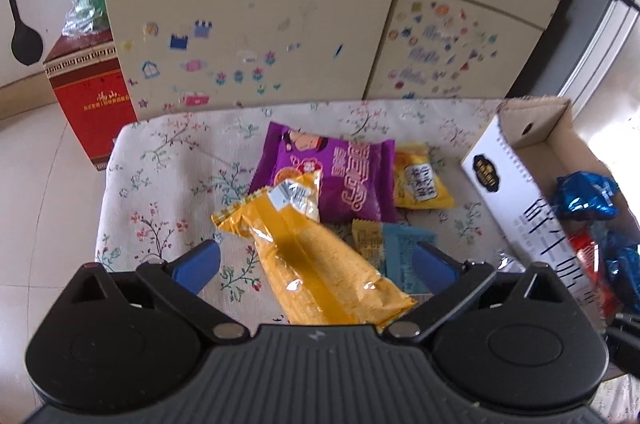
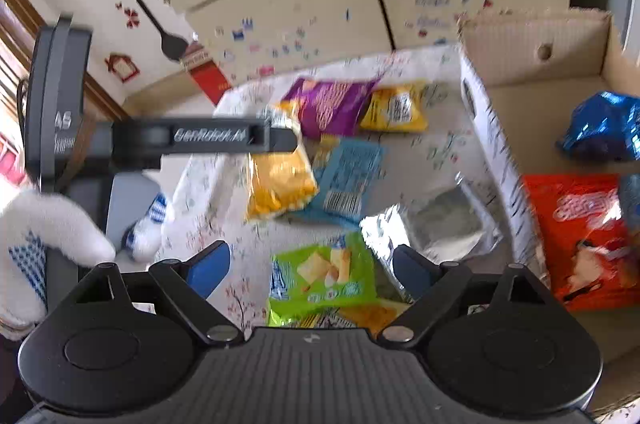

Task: Organize snacks
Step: 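Move the left tool to the yellow bag while the right tool approaches the green cracker pack, then close the left tool on the yellow bag while the right tool grasps the green cracker pack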

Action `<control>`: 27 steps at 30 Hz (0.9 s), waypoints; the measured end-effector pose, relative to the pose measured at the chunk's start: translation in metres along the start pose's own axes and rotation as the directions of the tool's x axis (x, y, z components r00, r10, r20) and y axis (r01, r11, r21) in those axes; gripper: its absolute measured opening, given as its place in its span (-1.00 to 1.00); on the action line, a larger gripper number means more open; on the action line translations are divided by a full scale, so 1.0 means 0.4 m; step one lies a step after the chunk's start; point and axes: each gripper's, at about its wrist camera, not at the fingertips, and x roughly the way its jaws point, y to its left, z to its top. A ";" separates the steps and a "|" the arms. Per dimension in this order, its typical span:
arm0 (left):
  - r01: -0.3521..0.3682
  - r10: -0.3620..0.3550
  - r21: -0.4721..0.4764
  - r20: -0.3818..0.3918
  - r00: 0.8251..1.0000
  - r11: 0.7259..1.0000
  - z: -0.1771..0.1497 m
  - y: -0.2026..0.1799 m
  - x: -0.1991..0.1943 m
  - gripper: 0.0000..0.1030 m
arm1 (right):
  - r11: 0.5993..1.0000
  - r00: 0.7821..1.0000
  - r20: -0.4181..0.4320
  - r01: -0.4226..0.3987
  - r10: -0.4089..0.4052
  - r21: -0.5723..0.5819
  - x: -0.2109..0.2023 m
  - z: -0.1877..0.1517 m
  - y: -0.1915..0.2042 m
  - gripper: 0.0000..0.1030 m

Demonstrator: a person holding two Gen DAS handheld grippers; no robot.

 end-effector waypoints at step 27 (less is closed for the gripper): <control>-0.002 0.003 0.018 -0.068 0.998 1.000 -0.020 0.021 0.116 0.97 | 0.988 0.991 -0.097 0.081 -0.094 -0.132 0.159 -0.022 0.069 0.89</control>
